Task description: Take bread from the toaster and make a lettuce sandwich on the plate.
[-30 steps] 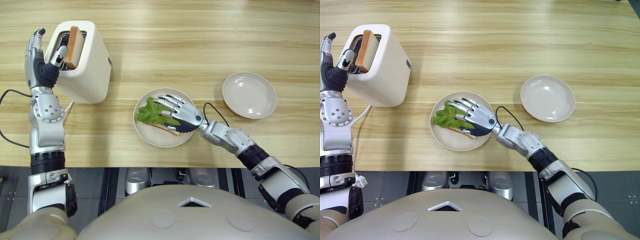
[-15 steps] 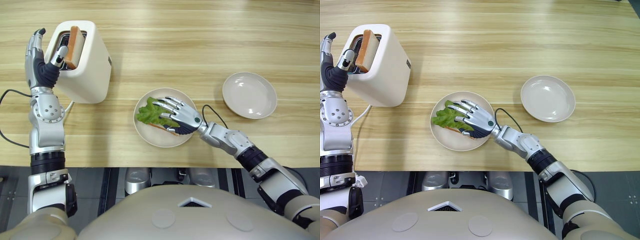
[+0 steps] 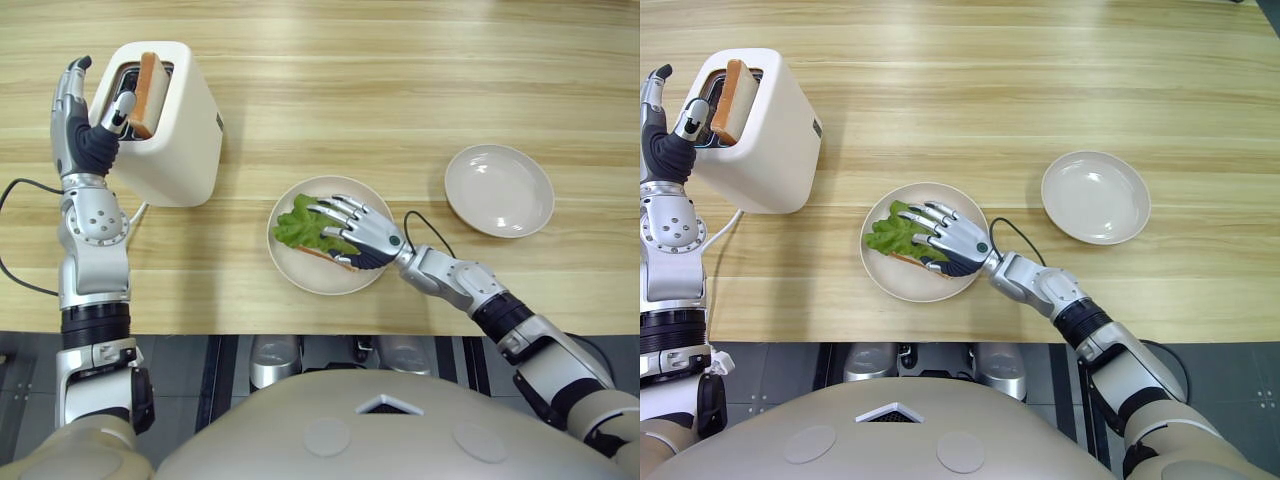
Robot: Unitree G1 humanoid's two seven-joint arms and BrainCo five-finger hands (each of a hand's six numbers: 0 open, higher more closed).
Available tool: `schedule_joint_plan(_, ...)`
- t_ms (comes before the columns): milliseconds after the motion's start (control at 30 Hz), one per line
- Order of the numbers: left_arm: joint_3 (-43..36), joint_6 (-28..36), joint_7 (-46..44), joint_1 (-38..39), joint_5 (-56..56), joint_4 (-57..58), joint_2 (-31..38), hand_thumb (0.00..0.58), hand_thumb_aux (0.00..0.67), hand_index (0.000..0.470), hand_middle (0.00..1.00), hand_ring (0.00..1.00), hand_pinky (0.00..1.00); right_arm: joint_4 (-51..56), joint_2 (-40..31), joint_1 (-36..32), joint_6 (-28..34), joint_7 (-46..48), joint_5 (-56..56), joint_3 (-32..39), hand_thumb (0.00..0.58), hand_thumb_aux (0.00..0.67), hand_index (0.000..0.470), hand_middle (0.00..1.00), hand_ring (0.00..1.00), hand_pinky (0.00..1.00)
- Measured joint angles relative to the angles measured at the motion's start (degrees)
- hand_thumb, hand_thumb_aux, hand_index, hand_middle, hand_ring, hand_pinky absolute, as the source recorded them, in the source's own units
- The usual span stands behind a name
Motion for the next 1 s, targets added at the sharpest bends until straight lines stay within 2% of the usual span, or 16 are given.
schedule_joint_plan(500, 0.02, -0.33, -0.15, 0.33, -0.47, -0.01, 0.00, 0.000, 0.000, 0.000, 0.00, 0.00, 0.00, 1.11, 0.58, 0.36, 0.10, 1.32, 0.09, 0.37, 0.539, 0.491, 0.337, 0.00, 0.00, 0.00)
schedule_joint_plan(633, 0.02, -0.44, -0.16, 0.38, -0.47, -0.01, 0.00, 0.000, 0.000, 0.000, 0.00, 0.00, 0.00, 1.91, 0.99, 0.30, 0.08, 2.17, 1.34, 0.27, 0.553, 0.525, 0.361, 0.00, 0.00, 0.00)
schedule_joint_plan(867, 0.04, -0.72, -0.16, 0.49, -0.49, 0.00, 0.00, 0.000, 0.000, 0.000, 0.00, 0.00, 0.00, 2.46, 1.57, 0.11, 0.02, 3.28, 2.02, 0.19, 0.551, 0.520, 0.357, 0.00, 0.00, 0.00)
schedule_joint_plan(900, 0.04, -0.85, -0.16, 0.49, -0.50, 0.04, 0.00, 0.000, 0.000, 0.000, 0.00, 0.00, 0.00, 2.59, 1.63, 0.11, -0.03, 3.40, 2.09, 0.16, 0.559, 0.544, 0.373, 0.00, 0.00, 0.00)
schedule_joint_plan(933, 0.04, -1.05, -0.16, 0.48, -0.51, 0.14, 0.00, 0.000, 0.000, 0.000, 0.00, 0.00, 0.00, 2.74, 1.66, 0.11, -0.06, 3.45, 2.30, 0.10, 0.580, 0.670, 0.460, 0.00, 0.00, 0.00)
schedule_joint_plan(1000, 0.04, -1.45, -0.14, 0.48, -0.51, 0.58, 0.01, 0.000, 0.000, 0.000, 0.00, 0.00, 0.00, 2.77, 1.74, 0.11, -0.12, 3.53, 2.78, 0.08, 0.580, 0.670, 0.460, 0.00, 0.00, 0.00)
